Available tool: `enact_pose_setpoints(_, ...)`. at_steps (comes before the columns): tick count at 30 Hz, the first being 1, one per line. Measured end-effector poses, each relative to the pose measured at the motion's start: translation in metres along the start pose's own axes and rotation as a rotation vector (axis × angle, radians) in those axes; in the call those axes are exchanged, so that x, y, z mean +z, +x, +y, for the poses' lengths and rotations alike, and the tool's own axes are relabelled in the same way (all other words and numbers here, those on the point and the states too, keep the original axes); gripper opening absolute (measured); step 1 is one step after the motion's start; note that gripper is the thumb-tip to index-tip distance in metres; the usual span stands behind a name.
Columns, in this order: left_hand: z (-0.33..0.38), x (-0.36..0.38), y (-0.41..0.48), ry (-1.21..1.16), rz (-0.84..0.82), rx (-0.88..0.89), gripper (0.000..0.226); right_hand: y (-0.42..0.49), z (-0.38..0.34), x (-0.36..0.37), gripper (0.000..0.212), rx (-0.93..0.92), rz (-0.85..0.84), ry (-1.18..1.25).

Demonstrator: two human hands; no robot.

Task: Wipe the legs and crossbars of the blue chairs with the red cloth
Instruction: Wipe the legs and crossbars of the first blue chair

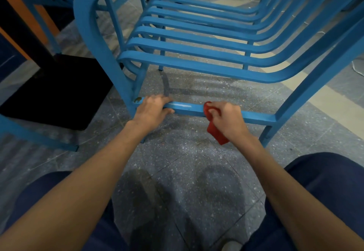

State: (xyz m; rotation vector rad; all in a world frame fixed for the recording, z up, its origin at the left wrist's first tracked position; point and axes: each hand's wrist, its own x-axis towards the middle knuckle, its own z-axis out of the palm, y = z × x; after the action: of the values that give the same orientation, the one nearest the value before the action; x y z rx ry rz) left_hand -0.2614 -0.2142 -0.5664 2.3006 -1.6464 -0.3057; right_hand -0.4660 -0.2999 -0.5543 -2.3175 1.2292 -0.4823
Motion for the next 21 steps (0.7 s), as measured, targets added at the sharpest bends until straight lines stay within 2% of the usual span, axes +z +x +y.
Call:
enact_pose_setpoints(4,-0.002,0.000,0.000,-0.017,-0.001,-0.009,0.043,0.030,-0.004,0.005,0.027,0.202,-0.013,-0.008)
enact_pose_setpoints(6,-0.002,0.000,0.001,-0.020,-0.008,-0.008,0.043,0.038,-0.019,0.013,0.025,0.239,-0.010,-0.011)
enact_pose_setpoints(10,-0.001,-0.002,0.001,-0.025,-0.007,-0.010,0.043,0.027,-0.043,0.035,0.025,0.093,-0.029,0.011)
enact_pose_setpoints(14,0.000,-0.005,0.002,-0.042,-0.028,-0.042,0.044,0.007,-0.030,0.027,0.025,-0.082,-0.052,-0.009)
enact_pose_setpoints(16,0.000,-0.007,0.003,-0.039,-0.046,-0.052,0.044,0.004,-0.020,0.015,0.026,-0.082,-0.059,-0.017)
enact_pose_setpoints(21,-0.002,-0.010,0.004,-0.051,-0.059,-0.065,0.045,0.030,-0.020,0.014,0.026,0.065,-0.069,-0.031)
